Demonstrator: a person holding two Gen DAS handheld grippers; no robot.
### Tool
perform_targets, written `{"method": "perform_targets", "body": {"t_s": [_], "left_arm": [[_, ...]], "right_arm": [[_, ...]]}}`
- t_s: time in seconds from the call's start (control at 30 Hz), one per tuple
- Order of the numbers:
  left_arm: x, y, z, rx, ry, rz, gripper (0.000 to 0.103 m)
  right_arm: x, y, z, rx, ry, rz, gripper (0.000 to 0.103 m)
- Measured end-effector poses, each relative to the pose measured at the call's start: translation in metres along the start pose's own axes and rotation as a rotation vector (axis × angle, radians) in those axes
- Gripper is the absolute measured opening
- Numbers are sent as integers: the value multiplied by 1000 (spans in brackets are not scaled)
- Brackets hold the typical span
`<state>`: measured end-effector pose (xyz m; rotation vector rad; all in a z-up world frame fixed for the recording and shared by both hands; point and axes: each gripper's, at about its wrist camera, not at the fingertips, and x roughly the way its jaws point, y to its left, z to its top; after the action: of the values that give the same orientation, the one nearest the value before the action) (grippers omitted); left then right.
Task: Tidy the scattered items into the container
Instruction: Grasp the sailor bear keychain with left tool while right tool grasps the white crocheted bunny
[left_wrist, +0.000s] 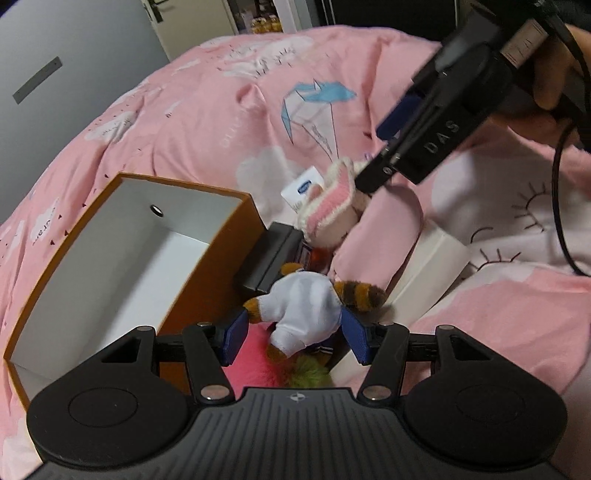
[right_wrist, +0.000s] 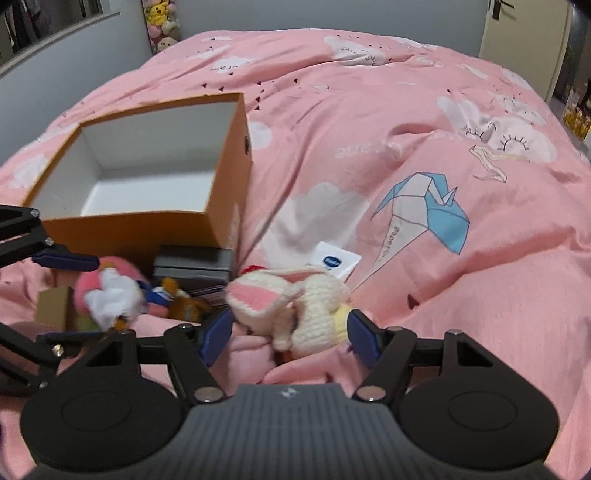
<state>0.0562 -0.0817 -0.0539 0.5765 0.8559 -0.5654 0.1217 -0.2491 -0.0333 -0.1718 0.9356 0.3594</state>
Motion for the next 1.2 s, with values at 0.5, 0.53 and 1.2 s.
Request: {"method": "perform_targets", "body": {"t_s": [0.5,0.53,1.2], "left_arm": [[7,24,-7,-262,-34,-46,47],[5,26,-9,-288,-40,-46,45],[-89,69,-19,-564,-283,48,36]], "right_arm": [[28,-9,-1,-45,32,-11,21],[26,-9,0,-41,24,-13,20],[-67,39,48,-73,-289,112,18]]}}
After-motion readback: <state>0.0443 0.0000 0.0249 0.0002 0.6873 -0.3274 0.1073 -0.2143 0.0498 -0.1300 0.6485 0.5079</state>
